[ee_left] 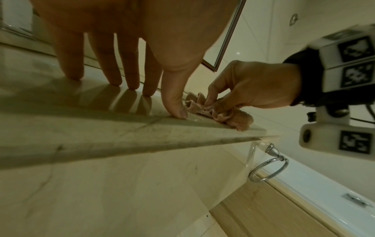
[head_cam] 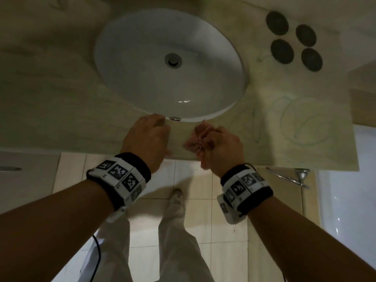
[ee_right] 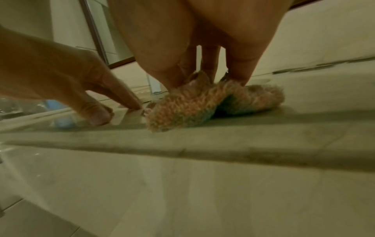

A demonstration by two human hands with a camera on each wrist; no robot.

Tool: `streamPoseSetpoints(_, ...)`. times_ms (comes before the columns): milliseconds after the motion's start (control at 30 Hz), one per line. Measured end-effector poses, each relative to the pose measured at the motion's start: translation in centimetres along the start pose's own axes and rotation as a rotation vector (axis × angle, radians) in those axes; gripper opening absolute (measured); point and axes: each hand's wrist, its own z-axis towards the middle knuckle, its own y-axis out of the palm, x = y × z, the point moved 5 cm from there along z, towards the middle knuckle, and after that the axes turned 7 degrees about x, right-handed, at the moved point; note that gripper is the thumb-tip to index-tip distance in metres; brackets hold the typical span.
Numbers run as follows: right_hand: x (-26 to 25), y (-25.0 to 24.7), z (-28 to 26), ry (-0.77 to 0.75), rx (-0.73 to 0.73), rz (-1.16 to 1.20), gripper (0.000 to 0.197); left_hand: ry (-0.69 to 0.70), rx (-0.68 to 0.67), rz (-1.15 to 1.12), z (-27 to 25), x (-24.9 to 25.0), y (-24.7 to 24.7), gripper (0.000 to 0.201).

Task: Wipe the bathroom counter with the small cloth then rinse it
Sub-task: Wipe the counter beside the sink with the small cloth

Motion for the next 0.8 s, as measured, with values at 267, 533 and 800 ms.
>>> streamPoseSetpoints(267,5.3,-4.6,5.0,0.221,0.075,-0.019,0.021,-0.101,-0.027,0.058,0.8,1.0,0.6,0.051)
streamPoseSetpoints(533,5.3,-4.0,4.9,0.160,0.045,-0.131,0.016,-0.140,-0.034,0.018,0.7,0.9,0.2,0.075)
streamPoseSetpoints(800,-5.2,1.6,2.4,-0.106,-0.099,-0.013,0.022,-0.178,-0.059,0.021,1.1,0.4,0.1,0.098)
